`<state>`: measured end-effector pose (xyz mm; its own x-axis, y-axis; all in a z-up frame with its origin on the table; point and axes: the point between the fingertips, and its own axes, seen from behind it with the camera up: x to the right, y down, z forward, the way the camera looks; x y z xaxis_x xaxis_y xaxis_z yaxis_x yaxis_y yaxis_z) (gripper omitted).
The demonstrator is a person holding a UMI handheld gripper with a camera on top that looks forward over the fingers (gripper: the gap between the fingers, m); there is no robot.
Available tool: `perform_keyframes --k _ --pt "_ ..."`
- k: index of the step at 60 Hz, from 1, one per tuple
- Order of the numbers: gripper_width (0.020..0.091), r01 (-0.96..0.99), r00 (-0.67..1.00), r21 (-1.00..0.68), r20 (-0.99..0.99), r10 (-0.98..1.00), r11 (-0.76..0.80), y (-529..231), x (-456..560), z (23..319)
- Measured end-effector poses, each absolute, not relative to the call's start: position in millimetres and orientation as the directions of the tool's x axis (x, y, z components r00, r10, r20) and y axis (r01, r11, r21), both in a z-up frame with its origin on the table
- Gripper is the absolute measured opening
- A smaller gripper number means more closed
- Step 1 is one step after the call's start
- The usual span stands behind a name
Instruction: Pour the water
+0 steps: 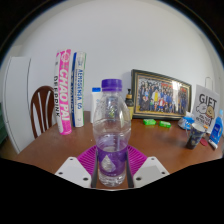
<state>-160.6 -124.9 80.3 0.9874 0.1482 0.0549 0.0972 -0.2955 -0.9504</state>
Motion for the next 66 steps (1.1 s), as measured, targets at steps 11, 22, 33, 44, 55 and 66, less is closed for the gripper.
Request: perform_keyframes --k 11,22,33,44,55,66 --pt "0.0341 0.03 0.986 -0.936 -0.029 0.162 -0.35 -124 -154 82" --pt "0.0341 -0.206 0.951 -0.909 -0.274 0.146 -0.362 -114 -142 136" --pt "0.034 -0.62 0.716 -0.696 -0.69 0.101 -0.362 -85 -98 210" --pt "0.0342 -0.887 0.326 -0.316 -0.945 0.029 -0.337 -48 -26 243" --pt "0.0341 -0.948 -0.024 0.042 -0.998 -0.061 -0.314 -21 38 226" --pt "0.034 -0.898 -0.336 0.356 -0.934 -0.122 -0.259 -5 83 207"
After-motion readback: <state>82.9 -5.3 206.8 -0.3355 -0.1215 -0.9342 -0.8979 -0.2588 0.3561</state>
